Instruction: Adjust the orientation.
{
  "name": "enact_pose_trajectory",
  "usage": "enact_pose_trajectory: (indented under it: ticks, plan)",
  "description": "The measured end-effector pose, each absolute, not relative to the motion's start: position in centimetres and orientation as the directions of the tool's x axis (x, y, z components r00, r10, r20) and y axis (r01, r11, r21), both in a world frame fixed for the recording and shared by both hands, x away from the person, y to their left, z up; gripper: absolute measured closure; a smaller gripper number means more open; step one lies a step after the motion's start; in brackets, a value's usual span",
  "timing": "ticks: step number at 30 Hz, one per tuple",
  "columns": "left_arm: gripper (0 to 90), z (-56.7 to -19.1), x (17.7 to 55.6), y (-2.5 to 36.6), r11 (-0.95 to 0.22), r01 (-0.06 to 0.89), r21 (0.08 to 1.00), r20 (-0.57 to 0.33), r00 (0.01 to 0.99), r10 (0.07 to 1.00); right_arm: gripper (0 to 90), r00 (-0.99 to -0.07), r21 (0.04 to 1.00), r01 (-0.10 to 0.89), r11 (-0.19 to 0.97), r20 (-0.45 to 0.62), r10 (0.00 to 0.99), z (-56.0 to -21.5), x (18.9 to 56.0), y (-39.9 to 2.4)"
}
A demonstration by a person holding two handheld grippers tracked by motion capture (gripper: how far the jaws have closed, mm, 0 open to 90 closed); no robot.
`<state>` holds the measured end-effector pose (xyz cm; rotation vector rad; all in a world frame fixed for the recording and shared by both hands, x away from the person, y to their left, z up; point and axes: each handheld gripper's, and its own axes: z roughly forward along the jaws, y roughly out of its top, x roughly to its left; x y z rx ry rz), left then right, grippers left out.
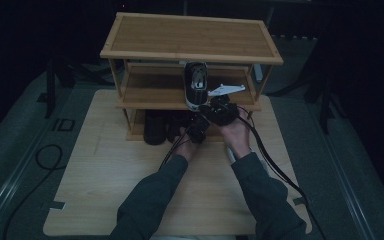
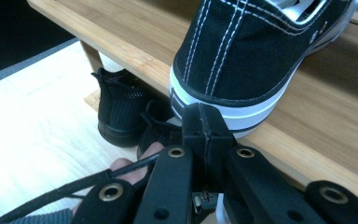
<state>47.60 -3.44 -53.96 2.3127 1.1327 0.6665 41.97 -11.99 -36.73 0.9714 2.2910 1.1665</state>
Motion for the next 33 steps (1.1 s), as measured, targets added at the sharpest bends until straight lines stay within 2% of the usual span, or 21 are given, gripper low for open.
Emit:
enact_pose_trajectory:
  ticks: [21, 23, 24, 25, 27, 29, 30, 33]
  plan:
    - [90.0, -53.9, 47.5, -3.4, -0.543, 0.588, 0.599, 0.217, 0.534, 0.817, 90.0, -0.677, 0.831, 0.390, 0.396, -0.032, 0.735, -37.1, 43.2, -11.2]
    - [90.0, -53.9, 47.5, -3.4, -0.542, 0.591, 0.597, 0.219, 0.530, 0.819, 90.0, -0.673, 0.832, 0.389, 0.397, -0.037, 0.738, -37.2, 43.2, -11.1]
    - [90.0, -54.0, 47.3, -3.6, -0.516, 0.594, 0.617, 0.221, 0.498, 0.839, 90.0, -0.672, 0.831, 0.386, 0.401, -0.044, 0.739, -37.2, 43.3, -11.0]
    - [90.0, -53.9, 47.5, -3.4, -0.542, 0.593, 0.595, 0.227, 0.523, 0.822, 90.0, -0.671, 0.829, 0.388, 0.402, -0.046, 0.740, -37.1, 43.3, -10.9]
    - [90.0, -54.0, 47.6, -3.3, -0.540, 0.590, 0.600, 0.211, 0.535, 0.818, 90.0, -0.671, 0.828, 0.386, 0.407, -0.051, 0.740, -37.1, 43.2, -10.9]
    - [90.0, -54.2, 47.1, -3.8, -0.460, 0.635, 0.620, 0.148, 0.482, 0.864, 83.9, -0.680, 0.828, 0.389, 0.403, -0.038, 0.732, -37.0, 43.2, -11.0]
    - [90.0, -54.0, 47.6, -3.4, -0.530, 0.585, 0.614, 0.199, 0.535, 0.821, 82.8, -0.679, 0.828, 0.386, 0.406, -0.043, 0.733, -37.0, 43.1, -11.0]
    - [90.0, -54.0, 47.6, -3.3, -0.539, 0.580, 0.611, 0.205, 0.542, 0.815, 83.5, -0.664, 0.836, 0.382, 0.394, -0.049, 0.746, -36.5, 42.9, -11.3]
